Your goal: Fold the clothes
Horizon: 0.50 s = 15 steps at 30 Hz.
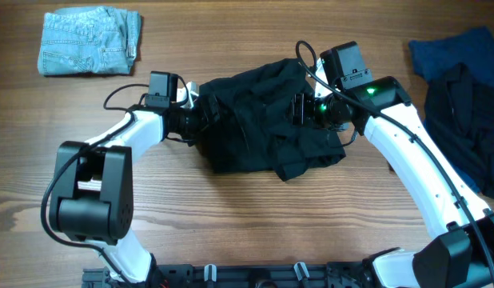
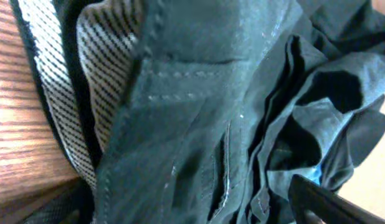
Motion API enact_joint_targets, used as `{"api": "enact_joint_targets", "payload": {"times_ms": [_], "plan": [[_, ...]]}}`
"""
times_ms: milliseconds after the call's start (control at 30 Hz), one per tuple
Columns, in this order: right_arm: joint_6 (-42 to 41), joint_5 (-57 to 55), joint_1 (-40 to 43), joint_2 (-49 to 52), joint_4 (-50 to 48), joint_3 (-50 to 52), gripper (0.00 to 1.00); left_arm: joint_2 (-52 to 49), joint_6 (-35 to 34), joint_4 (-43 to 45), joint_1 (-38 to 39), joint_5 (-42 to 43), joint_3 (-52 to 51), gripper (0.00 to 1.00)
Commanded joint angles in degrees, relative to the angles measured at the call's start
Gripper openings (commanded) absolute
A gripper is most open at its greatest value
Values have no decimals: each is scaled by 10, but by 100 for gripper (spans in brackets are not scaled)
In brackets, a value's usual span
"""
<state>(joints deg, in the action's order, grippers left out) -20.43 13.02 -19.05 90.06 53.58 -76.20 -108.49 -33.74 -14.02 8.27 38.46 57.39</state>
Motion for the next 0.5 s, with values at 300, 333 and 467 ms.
{"api": "enact_joint_targets", "payload": {"times_ms": [300,333,467], "plan": [[9,-15,-1,-5,-6,4,100,-62,5,-14,7,-69,-32,4],[9,-15,-1,-5,-6,4,100,-62,5,-15,5,-71,-32,4],[9,-15,-1,-4,-6,4,99,-56,35,-43,-15,-86,-31,4]]}}
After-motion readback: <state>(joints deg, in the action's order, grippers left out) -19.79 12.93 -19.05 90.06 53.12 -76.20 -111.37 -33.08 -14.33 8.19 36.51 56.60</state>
